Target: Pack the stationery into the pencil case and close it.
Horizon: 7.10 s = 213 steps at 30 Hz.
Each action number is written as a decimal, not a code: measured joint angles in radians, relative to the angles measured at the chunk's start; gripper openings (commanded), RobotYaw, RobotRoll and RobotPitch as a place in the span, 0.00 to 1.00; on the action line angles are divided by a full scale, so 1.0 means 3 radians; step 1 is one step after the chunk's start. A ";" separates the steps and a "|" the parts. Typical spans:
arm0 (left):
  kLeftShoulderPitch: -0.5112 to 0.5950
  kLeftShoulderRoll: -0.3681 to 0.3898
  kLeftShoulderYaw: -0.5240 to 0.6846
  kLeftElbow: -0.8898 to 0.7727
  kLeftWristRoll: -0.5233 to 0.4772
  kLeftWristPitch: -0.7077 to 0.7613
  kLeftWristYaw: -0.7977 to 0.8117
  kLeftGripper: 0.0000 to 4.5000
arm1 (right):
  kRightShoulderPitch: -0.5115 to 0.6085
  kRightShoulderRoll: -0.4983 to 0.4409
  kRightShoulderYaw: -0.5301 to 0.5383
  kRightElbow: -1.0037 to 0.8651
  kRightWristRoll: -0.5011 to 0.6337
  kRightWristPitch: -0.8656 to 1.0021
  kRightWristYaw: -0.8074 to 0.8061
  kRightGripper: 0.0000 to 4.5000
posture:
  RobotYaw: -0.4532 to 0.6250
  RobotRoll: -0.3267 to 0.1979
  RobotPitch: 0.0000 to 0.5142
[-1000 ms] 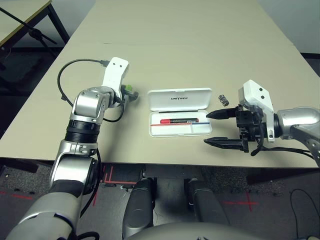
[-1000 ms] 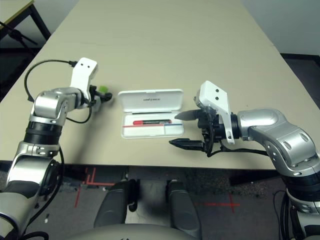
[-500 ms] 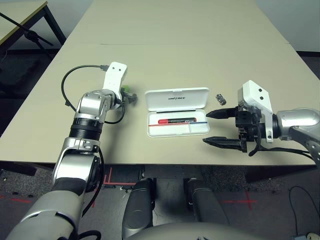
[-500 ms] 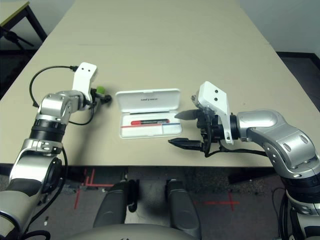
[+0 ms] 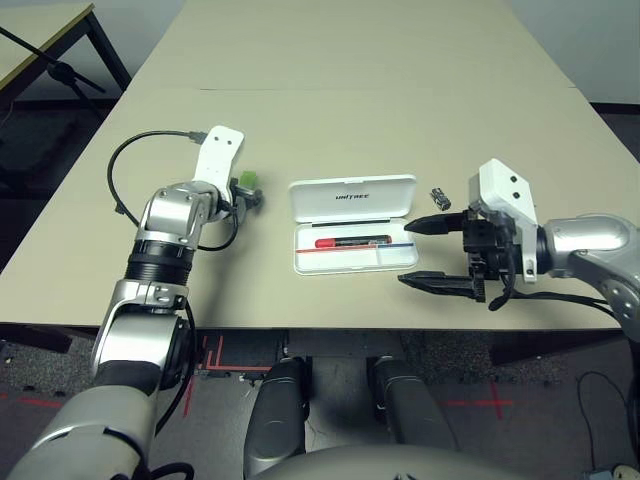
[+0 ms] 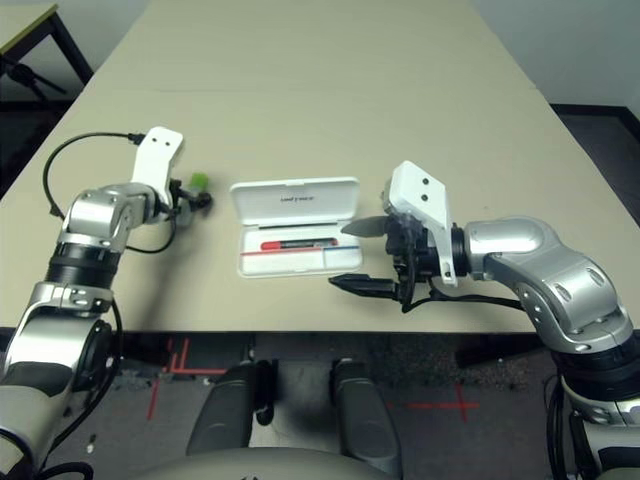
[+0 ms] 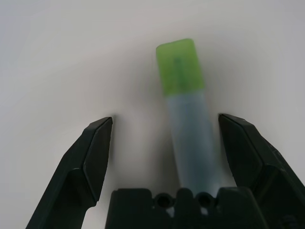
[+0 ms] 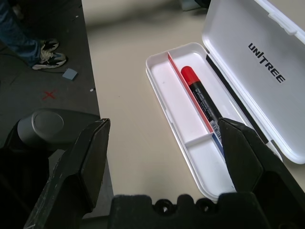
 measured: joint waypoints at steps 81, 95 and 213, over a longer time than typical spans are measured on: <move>0.0612 0.0670 -0.1035 -0.1728 -0.0359 -0.1892 -0.2768 0.24 | -0.0067 -0.0459 0.0137 0.0516 -0.0414 -0.0505 0.0519 1.00 | 0.47 0.62 0.27; 0.0530 0.0254 -0.1321 -0.1278 -0.0061 -0.2078 -0.2766 0.24 | -0.0023 -0.0486 0.0128 0.0520 -0.0427 -0.0508 0.0502 1.00 | 0.45 0.62 0.28; 0.0808 0.1039 -0.0694 -0.2408 -0.0485 -0.1506 -0.2713 1.00 | -0.1619 0.0831 0.0523 0.3232 -0.1703 0.0102 -0.0924 0.07 | 0.50 0.62 0.30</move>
